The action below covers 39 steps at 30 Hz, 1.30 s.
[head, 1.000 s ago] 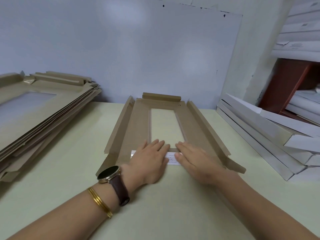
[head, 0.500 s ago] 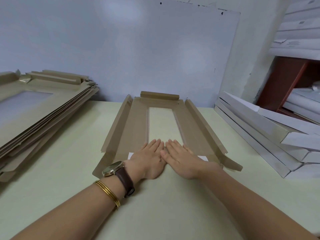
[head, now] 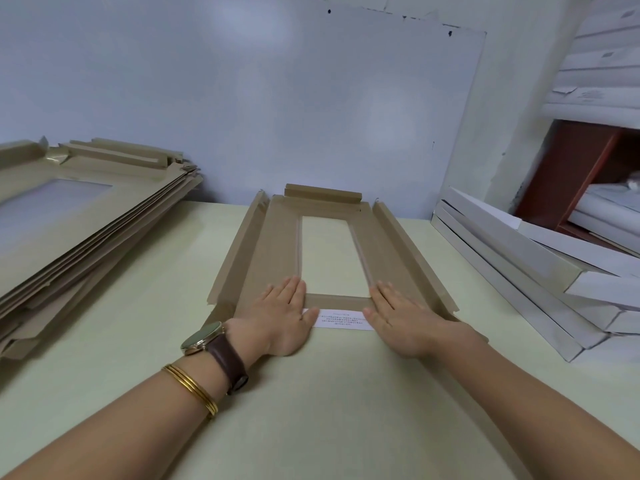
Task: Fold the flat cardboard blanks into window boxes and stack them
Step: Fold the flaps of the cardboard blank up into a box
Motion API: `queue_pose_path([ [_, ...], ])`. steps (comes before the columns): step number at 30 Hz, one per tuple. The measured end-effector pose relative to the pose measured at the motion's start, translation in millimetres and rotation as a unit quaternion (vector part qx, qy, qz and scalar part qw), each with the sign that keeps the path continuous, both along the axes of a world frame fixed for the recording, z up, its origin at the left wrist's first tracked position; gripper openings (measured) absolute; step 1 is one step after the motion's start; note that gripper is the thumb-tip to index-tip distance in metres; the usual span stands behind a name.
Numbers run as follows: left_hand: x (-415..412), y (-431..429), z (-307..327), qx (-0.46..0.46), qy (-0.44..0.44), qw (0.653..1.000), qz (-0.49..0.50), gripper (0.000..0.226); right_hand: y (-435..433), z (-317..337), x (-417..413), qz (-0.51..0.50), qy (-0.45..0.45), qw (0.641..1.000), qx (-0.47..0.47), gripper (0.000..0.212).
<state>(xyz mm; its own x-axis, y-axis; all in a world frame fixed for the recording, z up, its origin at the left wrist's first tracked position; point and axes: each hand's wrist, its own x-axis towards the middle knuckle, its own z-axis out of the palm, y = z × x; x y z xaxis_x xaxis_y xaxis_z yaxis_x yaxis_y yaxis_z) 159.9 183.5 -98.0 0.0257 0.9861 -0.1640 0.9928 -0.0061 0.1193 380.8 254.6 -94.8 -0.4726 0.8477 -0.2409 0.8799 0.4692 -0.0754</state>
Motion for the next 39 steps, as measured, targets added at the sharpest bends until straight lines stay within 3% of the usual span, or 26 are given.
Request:
queue_pose_path([
  [24, -23, -10, -1, 0.011, -0.004, 0.999, 0.037, 0.063, -10, 4, 14, -0.067, 0.019, 0.997, 0.034, 0.069],
  [28, -22, -14, -2, 0.051, -0.01, 0.998, 0.032, 0.061, -28, 14, 20, -0.051, 0.058, 0.99, 0.119, 0.042],
  [31, -23, -21, 4, 0.092, -0.06, 0.994, 0.014, 0.055, -40, 14, 26, -0.035, 0.102, 0.983, 0.15, 0.034],
  [39, -23, -40, 23, 0.091, -0.086, 0.992, -0.011, 0.037, -50, 5, 30, -0.037, 0.252, 0.949, 0.186, 0.039],
])
